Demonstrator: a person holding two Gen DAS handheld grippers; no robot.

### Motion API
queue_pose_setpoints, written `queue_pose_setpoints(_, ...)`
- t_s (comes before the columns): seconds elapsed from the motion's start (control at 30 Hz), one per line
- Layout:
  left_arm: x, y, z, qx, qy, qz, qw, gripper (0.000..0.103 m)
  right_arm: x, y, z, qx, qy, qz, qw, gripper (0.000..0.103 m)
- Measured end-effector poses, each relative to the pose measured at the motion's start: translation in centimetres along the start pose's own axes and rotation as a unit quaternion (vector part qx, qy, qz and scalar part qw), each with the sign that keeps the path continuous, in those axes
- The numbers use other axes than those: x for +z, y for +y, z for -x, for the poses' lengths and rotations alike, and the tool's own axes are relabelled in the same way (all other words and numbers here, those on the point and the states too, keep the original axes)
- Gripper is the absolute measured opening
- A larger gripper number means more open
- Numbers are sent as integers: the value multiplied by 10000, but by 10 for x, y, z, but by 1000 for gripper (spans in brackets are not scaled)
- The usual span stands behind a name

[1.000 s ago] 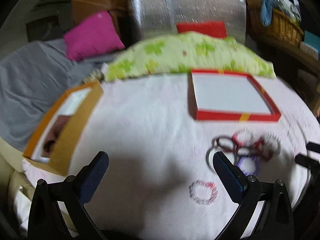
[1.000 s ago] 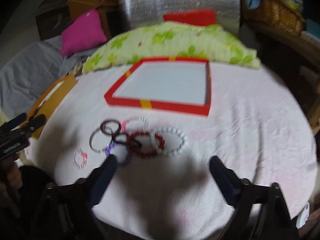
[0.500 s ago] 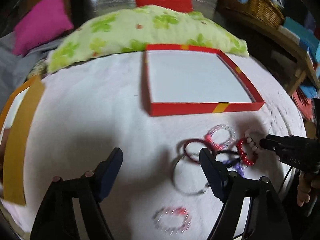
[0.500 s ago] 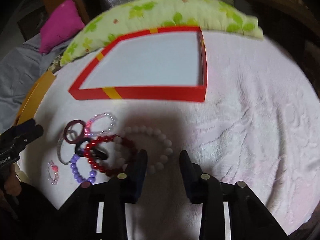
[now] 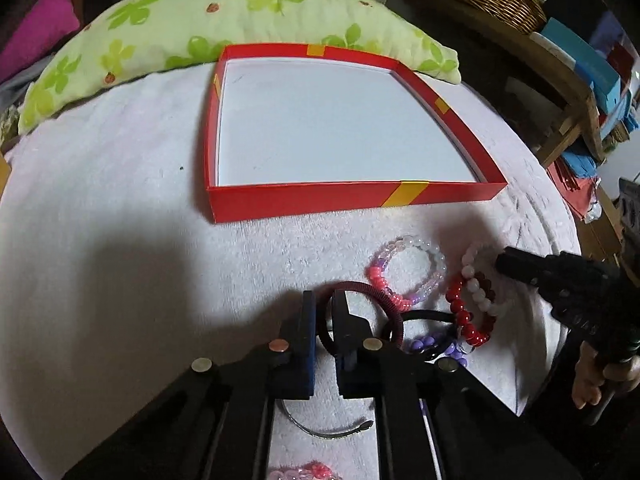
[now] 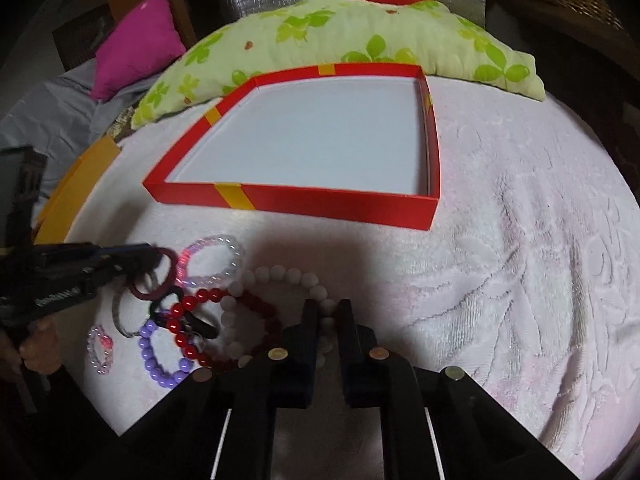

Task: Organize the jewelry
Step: 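Grasp the dark red ring with the left tool while the right tool grasps the white pearl bracelet, then place the dark red ring and white pearl bracelet into the red tray with both tools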

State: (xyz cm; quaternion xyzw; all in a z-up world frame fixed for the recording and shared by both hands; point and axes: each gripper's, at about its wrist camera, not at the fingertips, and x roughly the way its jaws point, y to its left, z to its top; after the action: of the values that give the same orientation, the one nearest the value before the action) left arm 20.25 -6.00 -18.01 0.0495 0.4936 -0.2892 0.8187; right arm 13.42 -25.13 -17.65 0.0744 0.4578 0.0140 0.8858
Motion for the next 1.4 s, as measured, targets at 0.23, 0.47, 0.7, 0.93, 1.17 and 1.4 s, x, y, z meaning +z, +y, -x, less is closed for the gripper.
queue_pose_setpoints(0.23, 6, -3, 28, -122, -574, -17, 9983, 5, 3, -9, 31, 227, -497, -305, 9980, 10)
queue_pose_setpoints(0.47, 19, 5, 55, -135, -1113, 141, 9936, 5, 7, -7, 56, 463, -933, -390, 9938, 10)
queue_pose_setpoints(0.7, 60, 18, 59, 104, -1350, 375, 9901, 5, 41, -15, 66, 723, -1177, -599, 9886, 10)
queue_pose_setpoints(0.93, 109, 32, 40, 411, -1446, 542, 9872, 5, 101, -23, 47, 808, -1278, -707, 9860, 10)
queue_pose_setpoints(1.17, 149, 44, -6, 602, -1177, 561, 9896, 5, 154, -39, -19, 893, -878, -948, 9876, 10)
queue_pose_setpoints(1.4, 171, 49, -41, 858, -870, 498, 9913, 5, 190, -50, -67, 987, -615, -1160, 9864, 10)
